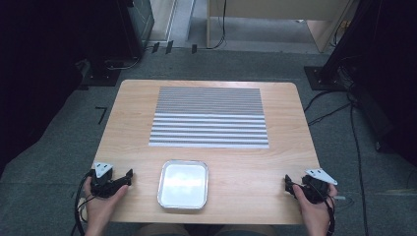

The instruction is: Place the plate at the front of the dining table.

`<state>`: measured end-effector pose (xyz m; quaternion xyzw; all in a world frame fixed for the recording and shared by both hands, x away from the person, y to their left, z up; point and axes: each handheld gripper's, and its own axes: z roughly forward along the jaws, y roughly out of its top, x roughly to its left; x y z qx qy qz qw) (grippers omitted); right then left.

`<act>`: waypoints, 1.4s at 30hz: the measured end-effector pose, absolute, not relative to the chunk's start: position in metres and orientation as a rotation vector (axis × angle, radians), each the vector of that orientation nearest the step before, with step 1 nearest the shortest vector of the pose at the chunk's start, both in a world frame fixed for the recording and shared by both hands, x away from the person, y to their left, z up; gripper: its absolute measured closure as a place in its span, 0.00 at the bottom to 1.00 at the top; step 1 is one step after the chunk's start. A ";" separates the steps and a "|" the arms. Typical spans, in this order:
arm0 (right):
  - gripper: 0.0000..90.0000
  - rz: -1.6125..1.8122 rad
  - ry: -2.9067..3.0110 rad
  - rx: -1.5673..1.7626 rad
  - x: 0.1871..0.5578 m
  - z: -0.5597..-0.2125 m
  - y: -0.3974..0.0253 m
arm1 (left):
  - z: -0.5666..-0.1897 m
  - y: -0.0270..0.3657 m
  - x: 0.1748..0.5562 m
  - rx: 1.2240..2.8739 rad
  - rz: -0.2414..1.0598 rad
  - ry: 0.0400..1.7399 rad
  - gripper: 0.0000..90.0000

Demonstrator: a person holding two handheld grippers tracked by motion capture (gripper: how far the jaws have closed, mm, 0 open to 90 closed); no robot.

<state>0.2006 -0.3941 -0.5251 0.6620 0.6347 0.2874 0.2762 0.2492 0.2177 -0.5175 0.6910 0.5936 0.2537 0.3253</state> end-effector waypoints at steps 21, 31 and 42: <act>0.16 0.808 1.595 1.716 0.197 -0.502 -0.373 | -0.496 0.208 0.239 1.656 0.650 1.548 0.30; 0.16 0.850 1.626 1.665 0.197 -0.492 -0.352 | -0.492 0.193 0.235 1.676 0.609 1.503 0.30; 0.15 0.904 1.633 1.632 0.195 -0.482 -0.328 | -0.486 0.178 0.230 1.657 0.551 1.472 0.30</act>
